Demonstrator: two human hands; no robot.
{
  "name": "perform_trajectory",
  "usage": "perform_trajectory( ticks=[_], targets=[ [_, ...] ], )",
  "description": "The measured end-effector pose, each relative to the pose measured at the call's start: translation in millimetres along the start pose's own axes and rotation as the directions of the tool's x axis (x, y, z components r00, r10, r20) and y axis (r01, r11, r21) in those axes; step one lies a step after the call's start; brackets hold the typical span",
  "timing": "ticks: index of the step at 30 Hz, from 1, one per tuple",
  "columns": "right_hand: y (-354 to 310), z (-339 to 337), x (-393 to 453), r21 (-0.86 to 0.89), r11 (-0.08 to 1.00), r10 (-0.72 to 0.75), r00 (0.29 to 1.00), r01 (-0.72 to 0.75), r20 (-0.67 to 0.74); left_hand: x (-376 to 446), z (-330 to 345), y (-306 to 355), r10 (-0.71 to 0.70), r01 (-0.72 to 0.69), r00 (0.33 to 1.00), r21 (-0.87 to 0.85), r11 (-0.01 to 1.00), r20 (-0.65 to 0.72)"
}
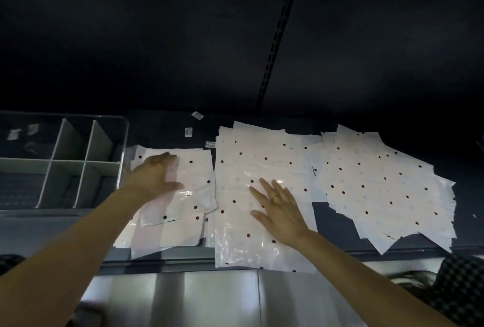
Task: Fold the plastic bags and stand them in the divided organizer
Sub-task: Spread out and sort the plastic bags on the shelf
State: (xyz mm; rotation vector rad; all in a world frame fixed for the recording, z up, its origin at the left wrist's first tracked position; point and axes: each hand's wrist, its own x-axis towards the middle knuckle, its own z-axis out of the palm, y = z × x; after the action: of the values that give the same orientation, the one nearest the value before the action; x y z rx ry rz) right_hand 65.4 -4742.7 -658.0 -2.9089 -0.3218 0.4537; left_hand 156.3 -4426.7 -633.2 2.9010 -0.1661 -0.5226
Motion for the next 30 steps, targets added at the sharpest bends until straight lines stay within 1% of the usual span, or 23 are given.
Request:
perform_trajectory(
  ticks=[1,2,3,5,6,8,10,12,14,16,18,21,23,24,26,27,28,30],
  targets=[
    [-1.0,2.0,-1.1,-0.026,1.0,0.004,1.0,-0.004,-0.006,-0.2,4.1,-1.6,0.008,-0.008,0.998,-0.002,1.0,0.056],
    [-3.8,2.9,-1.4,-0.03,0.999,0.022,1.0,-0.023,-0.021,-0.5,8.3,-2.7,0.019,-0.017,0.996,-0.022,1.0,0.082],
    [-8.1,3.2,-1.2,-0.021,0.999,0.041,0.998,-0.042,-0.048,-0.9,11.9,-3.6,0.029,-0.026,0.997,-0.046,0.999,0.067],
    [-21.8,4.0,0.2,0.025,1.0,0.008,0.99,-0.005,-0.143,-2.2,13.2,-2.9,0.027,-0.033,0.998,-0.113,0.993,-0.056],
    [-31.7,3.0,1.3,0.049,0.998,-0.04,0.983,0.05,-0.18,-2.4,12.0,-1.6,0.015,-0.036,0.991,-0.157,0.987,-0.136],
    [-54.4,1.1,6.3,0.078,0.98,-0.163,0.968,0.181,-0.193,-3.7,8.2,2.4,-0.01,-0.042,0.964,-0.19,0.981,-0.265],
    [-77.7,-0.5,14.0,0.081,0.961,-0.246,0.953,0.263,-0.176,-5.2,4.9,5.8,-0.014,-0.025,0.95,-0.122,0.992,-0.311],
    [-96.9,-2.5,21.9,-0.009,0.946,-0.317,0.923,0.323,-0.217,-5.0,2.4,5.9,0.001,-0.014,0.951,-0.038,0.999,-0.308],
    [-107.6,-4.7,28.4,-0.136,0.934,-0.356,0.901,0.331,-0.247,-2.1,1.3,4.0,0.019,-0.018,0.955,0.005,1.0,-0.296],
    [-109.0,-6.2,31.5,-0.156,0.938,-0.342,0.896,0.309,-0.284,1.8,-0.1,2.8,0.009,-0.008,0.952,0.004,1.0,-0.306],
    [-105.1,-7.7,31.3,-0.076,0.945,-0.323,0.88,0.317,-0.349,4.7,-2.9,4.6,-0.02,0.014,0.934,-0.02,1.0,-0.357],
    [-105.0,-10.9,26.0,0.086,0.905,-0.339,0.829,0.417,-0.445,8.8,-15.1,8.4,-0.101,0.058,0.882,-0.107,0.993,-0.46],
    [-110.4,-12.2,19.1,0.135,0.873,-0.355,0.8,0.469,-0.484,11.0,-28.0,7.6,-0.15,0.082,0.85,-0.154,0.985,-0.505],
    [-113.6,-11.7,15.6,0.118,0.863,-0.377,0.781,0.491,-0.498,11.8,-33.3,5.7,-0.16,0.086,0.839,-0.163,0.983,-0.519],
    [-121.5,-8.5,10.5,0.06,0.85,-0.428,0.753,0.524,-0.5,11.5,-38.5,2.0,-0.151,0.069,0.837,-0.171,0.983,-0.527],
    [-126.0,-5.6,9.4,0.032,0.847,-0.452,0.751,0.531,-0.481,9.7,-37.3,0.9,-0.127,0.042,0.849,-0.174,0.984,-0.512],
    [-131.0,-2.5,9.1,0.012,0.849,-0.466,0.761,0.528,-0.452,6.9,-33.7,-0.3,-0.089,0.004,0.872,-0.174,0.985,-0.482],
    [-140.9,1.5,8.8,-0.028,0.877,-0.459,0.817,0.48,-0.35,0.0,-19.6,-1.6,0.0,-0.056,0.935,-0.146,0.988,-0.355]
  ],
)
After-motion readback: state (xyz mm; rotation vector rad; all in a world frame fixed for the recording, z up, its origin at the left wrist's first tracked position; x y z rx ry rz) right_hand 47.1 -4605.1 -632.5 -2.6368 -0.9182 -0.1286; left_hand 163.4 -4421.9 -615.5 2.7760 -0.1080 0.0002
